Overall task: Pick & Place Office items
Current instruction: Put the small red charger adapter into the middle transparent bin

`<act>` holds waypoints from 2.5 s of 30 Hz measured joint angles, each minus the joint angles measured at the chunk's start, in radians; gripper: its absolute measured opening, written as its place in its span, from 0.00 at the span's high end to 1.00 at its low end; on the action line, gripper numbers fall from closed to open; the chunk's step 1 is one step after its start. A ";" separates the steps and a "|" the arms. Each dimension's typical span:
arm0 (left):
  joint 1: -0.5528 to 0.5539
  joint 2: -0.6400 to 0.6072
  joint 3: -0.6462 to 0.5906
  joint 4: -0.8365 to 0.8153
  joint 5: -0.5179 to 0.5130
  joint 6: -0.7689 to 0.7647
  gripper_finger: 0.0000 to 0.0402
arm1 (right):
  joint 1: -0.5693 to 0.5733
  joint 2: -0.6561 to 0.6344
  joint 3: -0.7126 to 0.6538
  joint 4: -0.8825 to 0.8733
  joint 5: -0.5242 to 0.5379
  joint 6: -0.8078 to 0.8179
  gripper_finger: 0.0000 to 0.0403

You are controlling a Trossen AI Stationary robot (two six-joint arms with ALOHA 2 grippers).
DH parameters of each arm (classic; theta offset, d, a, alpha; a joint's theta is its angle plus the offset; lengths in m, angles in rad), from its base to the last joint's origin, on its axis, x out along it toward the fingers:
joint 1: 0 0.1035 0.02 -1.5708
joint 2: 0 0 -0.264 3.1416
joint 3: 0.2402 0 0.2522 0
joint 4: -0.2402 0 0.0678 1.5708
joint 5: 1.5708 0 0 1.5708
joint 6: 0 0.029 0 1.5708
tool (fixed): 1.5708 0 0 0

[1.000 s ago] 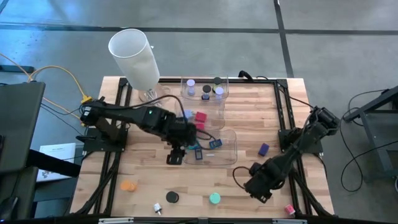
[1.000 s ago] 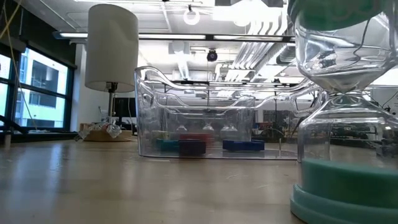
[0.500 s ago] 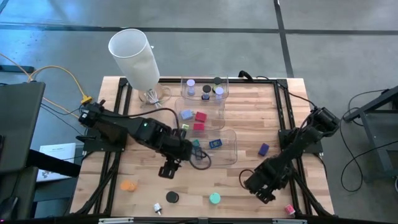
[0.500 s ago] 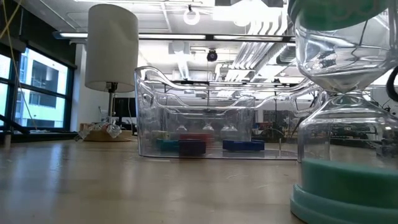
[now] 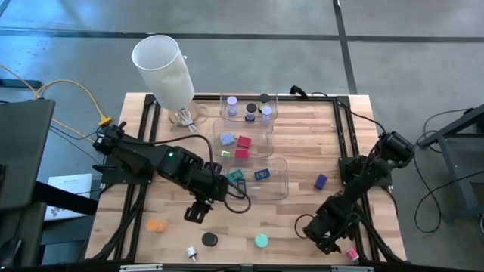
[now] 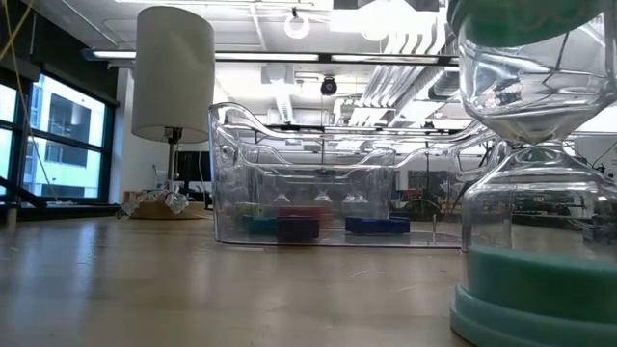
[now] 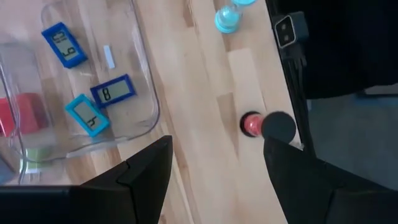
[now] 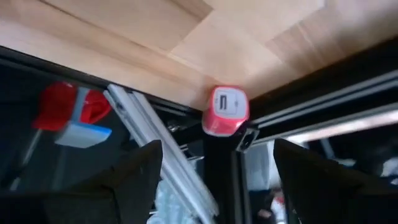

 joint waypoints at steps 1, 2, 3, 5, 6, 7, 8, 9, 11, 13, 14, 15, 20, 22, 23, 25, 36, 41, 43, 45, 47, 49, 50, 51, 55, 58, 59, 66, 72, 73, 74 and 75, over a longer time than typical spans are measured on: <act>0.000 -0.001 0.000 -0.007 0.000 0.000 0.39 | 0.000 0.000 -0.001 0.007 -0.008 0.025 0.26; 0.000 -0.001 0.000 -0.015 0.000 0.001 0.39 | 0.000 0.000 -0.003 0.016 -0.016 0.053 0.26; -0.001 -0.001 0.000 -0.021 0.000 0.005 0.39 | -0.001 0.002 -0.007 0.025 -0.021 0.078 0.26; -0.004 -0.001 0.000 -0.035 -0.002 0.016 0.39 | -0.005 0.017 -0.010 0.059 -0.040 0.096 0.26; -0.006 -0.001 0.000 -0.034 -0.007 0.024 0.39 | -0.007 0.029 -0.010 0.085 -0.047 0.097 0.26; -0.006 -0.001 0.000 -0.030 -0.011 0.031 0.39 | -0.007 0.044 -0.009 0.107 -0.058 0.094 0.26; -0.006 -0.001 0.000 -0.030 -0.012 0.038 0.39 | -0.006 0.060 -0.009 0.126 -0.074 0.093 0.26; -0.006 0.000 0.000 -0.029 -0.012 0.043 0.39 | -0.007 0.080 -0.009 0.146 -0.095 0.089 0.26; -0.006 0.000 0.000 -0.020 -0.014 0.058 0.39 | -0.007 0.124 -0.009 0.184 -0.154 0.070 0.26; -0.005 0.000 0.000 -0.010 -0.015 0.060 0.39 | -0.005 0.163 -0.009 0.194 -0.220 0.032 0.26; -0.006 0.000 0.000 -0.008 -0.015 0.060 0.39 | -0.004 0.179 -0.009 0.194 -0.248 0.008 0.26; -0.009 0.000 0.000 -0.007 -0.015 0.061 0.39 | -0.004 0.194 -0.009 0.193 -0.263 -0.015 0.26; -0.012 0.000 0.000 -0.004 -0.015 0.063 0.39 | -0.005 0.234 -0.009 0.188 -0.253 -0.084 0.26; -0.012 0.000 0.000 -0.004 -0.015 0.060 0.39 | -0.003 0.245 -0.008 0.189 -0.227 -0.093 0.26; -0.012 0.000 0.000 -0.004 -0.015 0.060 0.39 | 0.001 0.251 -0.008 0.187 -0.219 -0.099 0.26; -0.011 0.000 0.000 -0.004 -0.015 0.060 0.39 | 0.011 0.262 -0.007 0.184 -0.224 -0.114 0.26; -0.020 0.001 0.000 -0.004 -0.015 0.060 0.39 | 0.052 0.290 -0.008 0.180 -0.251 -0.140 0.26; -0.038 0.001 0.000 0.003 -0.015 0.061 0.39 | 0.065 0.289 -0.036 0.192 -0.244 -0.139 0.26; -0.047 0.001 0.000 0.011 -0.015 0.061 0.39 | 0.070 0.289 -0.043 0.201 -0.248 -0.138 0.26; -0.054 0.001 0.000 0.013 -0.015 0.061 0.39 | 0.072 0.289 -0.044 0.208 -0.248 -0.132 0.26; -0.059 0.001 0.000 0.014 -0.015 0.066 0.39 | 0.073 0.290 -0.044 0.217 -0.248 -0.122 0.27; -0.066 0.001 0.000 0.014 -0.015 0.068 0.39 | 0.074 0.290 -0.045 0.224 -0.243 -0.112 0.28; -0.067 0.001 0.000 0.014 -0.020 0.068 0.39 | 0.075 0.290 -0.045 0.227 -0.237 -0.107 0.28; -0.069 0.001 0.000 0.014 -0.029 0.068 0.39 | 0.077 0.289 -0.045 0.231 -0.230 -0.103 0.29; -0.069 0.001 0.000 0.015 -0.055 0.068 0.39 | 0.088 0.289 -0.045 0.240 -0.214 -0.097 0.30; -0.069 0.001 0.000 0.015 -0.059 0.068 0.39 | 0.098 0.289 -0.045 0.258 -0.207 -0.081 0.30; -0.069 0.001 0.000 0.015 -0.060 0.068 0.39 | 0.100 0.289 -0.045 0.266 -0.206 -0.074 0.30; -0.069 0.001 0.000 0.015 -0.060 0.069 0.39 | 0.111 0.287 -0.045 0.307 -0.157 -0.049 0.31; -0.069 0.001 0.000 0.015 -0.060 0.069 0.39 | 0.118 0.286 -0.045 0.307 -0.145 -0.050 0.44; -0.069 0.001 0.000 0.015 -0.060 0.069 0.39 | 0.119 0.286 -0.045 0.307 -0.145 -0.050 0.48; -0.069 0.001 0.000 0.015 -0.060 0.069 0.39 | 0.119 0.286 -0.045 0.306 -0.145 -0.052 0.52; -0.069 0.001 0.000 0.015 -0.060 0.069 0.39 | 0.119 0.286 -0.045 0.306 -0.145 -0.052 0.57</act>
